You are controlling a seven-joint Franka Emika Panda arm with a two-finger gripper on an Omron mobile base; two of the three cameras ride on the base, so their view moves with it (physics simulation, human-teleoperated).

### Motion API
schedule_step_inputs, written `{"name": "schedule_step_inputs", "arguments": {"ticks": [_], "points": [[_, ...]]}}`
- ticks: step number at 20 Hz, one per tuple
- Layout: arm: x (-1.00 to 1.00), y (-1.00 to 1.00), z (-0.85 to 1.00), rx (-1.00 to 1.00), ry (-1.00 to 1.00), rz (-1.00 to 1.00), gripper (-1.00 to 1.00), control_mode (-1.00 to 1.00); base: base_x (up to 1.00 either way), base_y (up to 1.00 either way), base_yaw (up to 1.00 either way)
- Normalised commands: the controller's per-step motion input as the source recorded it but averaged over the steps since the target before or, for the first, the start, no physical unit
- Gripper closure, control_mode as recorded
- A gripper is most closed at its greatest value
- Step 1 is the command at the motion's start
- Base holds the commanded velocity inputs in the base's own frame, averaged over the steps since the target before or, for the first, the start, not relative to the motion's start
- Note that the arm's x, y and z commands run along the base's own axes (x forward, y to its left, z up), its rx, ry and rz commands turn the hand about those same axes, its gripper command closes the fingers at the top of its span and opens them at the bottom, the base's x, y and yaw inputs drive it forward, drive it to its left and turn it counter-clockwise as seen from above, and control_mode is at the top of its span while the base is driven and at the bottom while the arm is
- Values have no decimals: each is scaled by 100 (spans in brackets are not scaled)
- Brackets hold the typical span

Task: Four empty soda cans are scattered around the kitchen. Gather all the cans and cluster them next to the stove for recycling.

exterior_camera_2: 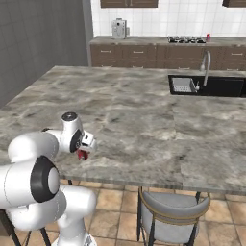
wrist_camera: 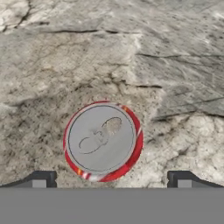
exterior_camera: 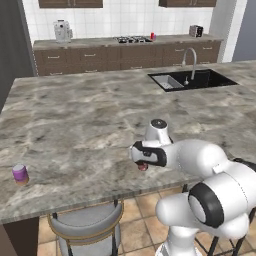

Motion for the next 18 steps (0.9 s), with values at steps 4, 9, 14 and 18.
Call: {"name": "schedule_step_inputs", "arguments": {"ticks": [4,9,14,18], "points": [[-18,0,19,0,0,0,-100,-100,0,0,0],[8,0,26,0,0,0,-100,-100,0,0,0],[38,-2,11,0,6,0,-100,-100,0,0,0],[42,0,1,0,13,0,-100,-100,0,0,0]]}}
